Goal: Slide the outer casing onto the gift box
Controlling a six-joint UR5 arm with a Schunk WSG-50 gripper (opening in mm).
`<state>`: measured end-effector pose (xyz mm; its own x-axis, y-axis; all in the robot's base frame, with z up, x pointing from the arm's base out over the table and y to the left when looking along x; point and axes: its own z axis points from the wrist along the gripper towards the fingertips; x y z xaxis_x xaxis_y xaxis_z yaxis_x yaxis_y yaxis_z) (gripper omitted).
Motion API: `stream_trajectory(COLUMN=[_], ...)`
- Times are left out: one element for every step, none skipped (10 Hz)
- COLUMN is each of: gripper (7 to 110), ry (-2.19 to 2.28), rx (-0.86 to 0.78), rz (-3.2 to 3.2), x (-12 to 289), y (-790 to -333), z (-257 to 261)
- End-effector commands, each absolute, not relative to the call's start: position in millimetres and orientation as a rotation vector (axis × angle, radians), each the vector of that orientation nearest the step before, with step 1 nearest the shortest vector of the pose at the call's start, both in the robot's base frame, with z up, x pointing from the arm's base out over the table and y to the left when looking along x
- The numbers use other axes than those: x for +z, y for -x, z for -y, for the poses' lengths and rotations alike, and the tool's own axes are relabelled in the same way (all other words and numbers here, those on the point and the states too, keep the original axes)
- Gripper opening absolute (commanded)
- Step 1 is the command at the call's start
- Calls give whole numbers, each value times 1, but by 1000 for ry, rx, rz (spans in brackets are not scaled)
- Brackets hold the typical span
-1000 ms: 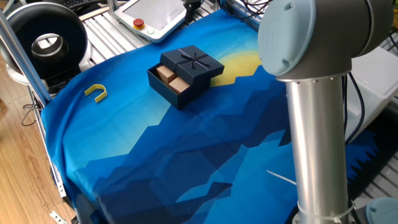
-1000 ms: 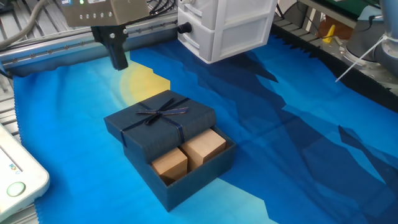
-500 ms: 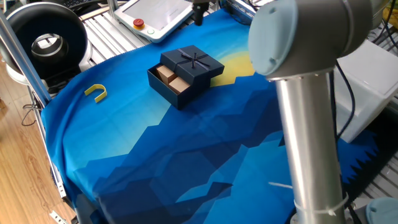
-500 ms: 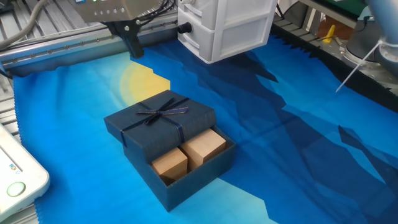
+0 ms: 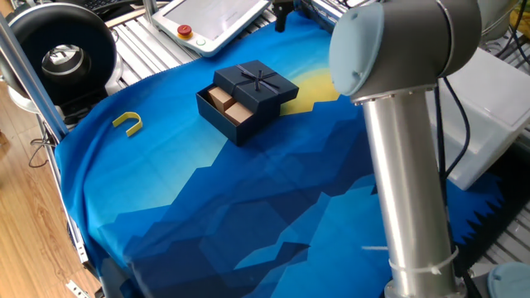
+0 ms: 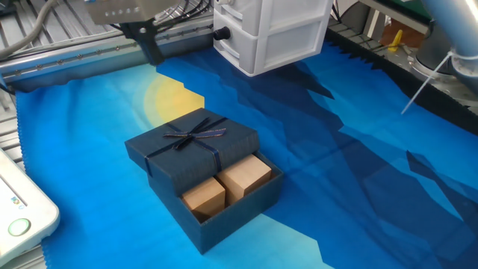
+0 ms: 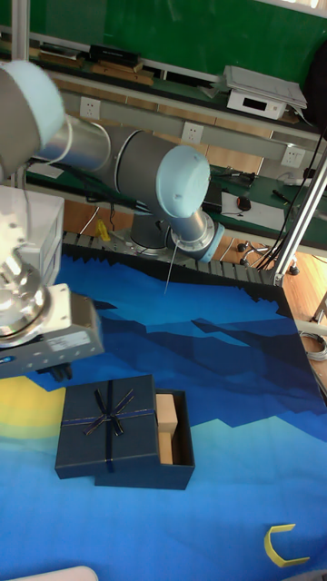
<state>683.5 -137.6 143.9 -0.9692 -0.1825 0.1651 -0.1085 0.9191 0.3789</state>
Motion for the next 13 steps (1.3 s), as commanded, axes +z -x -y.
stream_trajectory(gripper=[7, 7, 7, 7, 7, 7, 7, 7, 7, 7, 7, 7, 7], ry=[-118, -106, -82, -53, -11, 28, 92, 180, 219, 226, 227, 208, 198], rx=[-580, -577, -581, -584, -601, -603, -625, -671, -669, -637, -607, -577, -588], rz=[2914, 2914, 2920, 2924, 2920, 2913, 2902, 2890, 2887, 2893, 2898, 2911, 2915], x=[126, 126, 122, 116, 113, 114, 116, 119, 119, 116, 114, 112, 112], y=[-693, -695, -700, -703, -705, -705, -706, -711, -712, -711, -711, -711, -712], z=[152, 147, 136, 120, 101, 95, 90, 82, 82, 87, 92, 97, 96])
